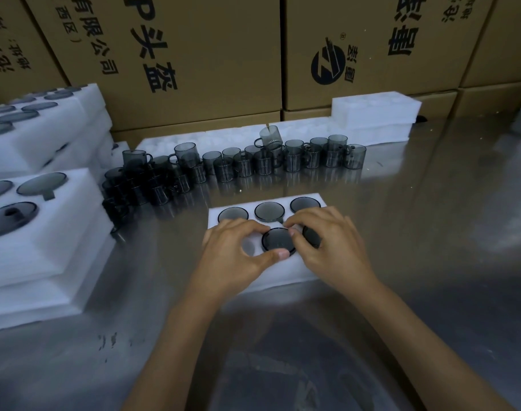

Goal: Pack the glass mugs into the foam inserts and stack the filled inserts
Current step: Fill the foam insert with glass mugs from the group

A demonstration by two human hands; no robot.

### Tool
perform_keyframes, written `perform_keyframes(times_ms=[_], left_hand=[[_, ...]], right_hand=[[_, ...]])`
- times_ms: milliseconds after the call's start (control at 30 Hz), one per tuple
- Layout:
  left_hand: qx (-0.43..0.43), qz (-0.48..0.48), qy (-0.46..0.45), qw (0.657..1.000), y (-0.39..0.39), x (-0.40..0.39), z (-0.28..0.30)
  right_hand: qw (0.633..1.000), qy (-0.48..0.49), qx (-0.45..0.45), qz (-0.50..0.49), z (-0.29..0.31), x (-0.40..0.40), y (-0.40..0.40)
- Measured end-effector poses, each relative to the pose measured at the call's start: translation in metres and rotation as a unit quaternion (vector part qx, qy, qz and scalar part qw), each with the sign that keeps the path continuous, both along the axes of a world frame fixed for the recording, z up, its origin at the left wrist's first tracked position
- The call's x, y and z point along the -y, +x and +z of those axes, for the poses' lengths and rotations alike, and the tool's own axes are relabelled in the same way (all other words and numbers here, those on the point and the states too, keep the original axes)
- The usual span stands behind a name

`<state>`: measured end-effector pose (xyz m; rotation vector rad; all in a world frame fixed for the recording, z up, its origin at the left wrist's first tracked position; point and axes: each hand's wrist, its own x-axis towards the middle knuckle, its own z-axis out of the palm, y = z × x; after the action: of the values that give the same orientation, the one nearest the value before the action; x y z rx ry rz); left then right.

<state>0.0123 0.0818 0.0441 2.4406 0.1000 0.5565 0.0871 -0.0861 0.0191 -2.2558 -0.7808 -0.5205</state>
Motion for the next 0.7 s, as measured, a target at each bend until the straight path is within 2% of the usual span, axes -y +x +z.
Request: perform_keyframes(times_ms=[167,300,400,567,633,700], left_hand=[[-0.009,-0.007,0.017,1.000,0.003,-0.007,-0.007],[0.001,0.019,0.082,0.996,0.004,-0.011,-0.012],[-0.018,0.018,0.067,0.997,0.005,-0.016,-0.015],[-0.016,-0.014,-0.045,0.999,0.010,-0.025,-0.015],[0.017,-0.035,-0.144,0.989,0.014,-0.029,-0.014],[0.087,-0.016,-0.244,0.966,0.020,-0.035,-0.013]], right_hand=[[1.000,-0.011,-0.002,0.006,0.000,0.001,0.003],[0.999,-0.038,0.007,-0.005,0.001,0.001,0.001],[0.999,-0.040,-0.008,-0.011,0.002,0.001,0.000],[0.998,-0.029,-0.050,-0.024,0.021,-0.021,0.014],[0.997,-0.039,-0.062,-0.016,0.032,-0.042,0.026],[0.993,-0.060,-0.103,0.004,0.039,-0.063,0.035]])
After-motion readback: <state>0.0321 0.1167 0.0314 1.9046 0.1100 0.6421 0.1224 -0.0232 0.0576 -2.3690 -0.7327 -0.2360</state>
